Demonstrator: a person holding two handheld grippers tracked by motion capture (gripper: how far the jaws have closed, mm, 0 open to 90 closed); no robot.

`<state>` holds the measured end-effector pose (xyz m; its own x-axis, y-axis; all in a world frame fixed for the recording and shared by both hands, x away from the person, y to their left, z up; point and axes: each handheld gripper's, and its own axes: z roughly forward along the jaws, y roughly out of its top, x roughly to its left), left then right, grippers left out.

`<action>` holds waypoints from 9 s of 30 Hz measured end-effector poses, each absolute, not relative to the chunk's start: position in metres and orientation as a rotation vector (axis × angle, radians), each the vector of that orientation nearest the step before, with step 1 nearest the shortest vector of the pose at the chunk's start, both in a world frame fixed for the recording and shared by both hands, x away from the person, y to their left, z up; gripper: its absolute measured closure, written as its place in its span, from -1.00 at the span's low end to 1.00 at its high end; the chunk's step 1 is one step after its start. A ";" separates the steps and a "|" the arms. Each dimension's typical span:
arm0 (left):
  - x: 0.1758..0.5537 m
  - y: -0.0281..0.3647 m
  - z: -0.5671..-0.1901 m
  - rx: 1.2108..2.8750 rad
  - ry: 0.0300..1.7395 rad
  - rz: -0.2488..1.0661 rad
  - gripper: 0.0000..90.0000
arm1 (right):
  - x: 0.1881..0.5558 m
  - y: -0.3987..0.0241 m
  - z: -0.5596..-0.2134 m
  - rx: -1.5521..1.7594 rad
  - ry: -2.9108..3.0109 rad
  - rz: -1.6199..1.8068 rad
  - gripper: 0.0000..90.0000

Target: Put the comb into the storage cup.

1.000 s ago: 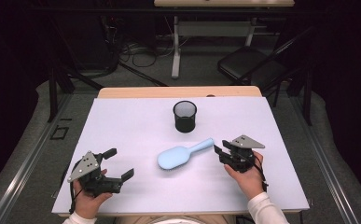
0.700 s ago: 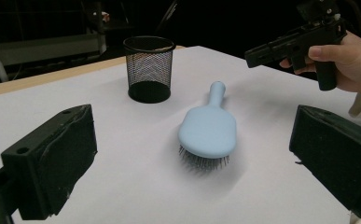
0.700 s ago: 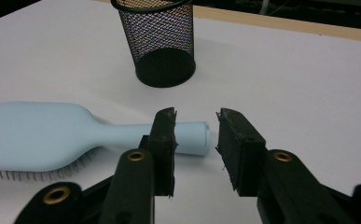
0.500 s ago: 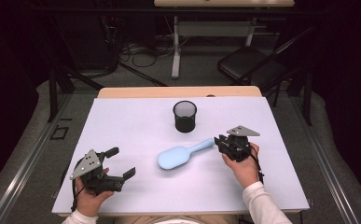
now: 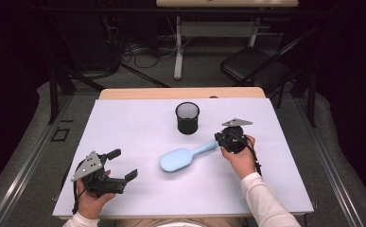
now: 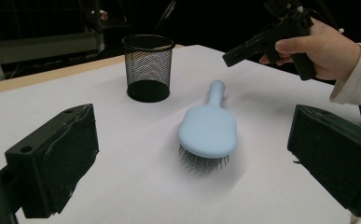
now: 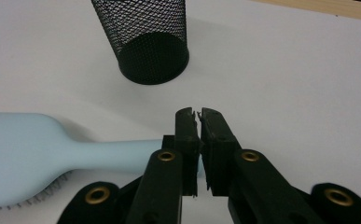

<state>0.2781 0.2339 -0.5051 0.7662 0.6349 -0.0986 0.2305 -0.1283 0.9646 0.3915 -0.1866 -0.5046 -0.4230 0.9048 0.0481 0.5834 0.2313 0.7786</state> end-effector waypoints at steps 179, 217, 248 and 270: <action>0.282 0.233 -0.509 1.722 0.695 0.386 -0.90 | 0.339 -0.200 -0.535 1.484 2.241 1.144 0.34; 0.283 0.232 -0.509 1.723 0.696 0.383 -0.90 | 0.339 -0.188 -0.528 1.213 2.317 1.086 -0.42; 0.283 0.232 -0.509 1.727 0.696 0.384 -0.90 | 0.335 -0.172 -0.525 1.094 2.463 1.019 -1.00; 0.283 0.231 -0.510 1.723 0.697 0.379 -0.90 | 0.343 -0.152 -0.523 0.994 2.590 0.943 -0.92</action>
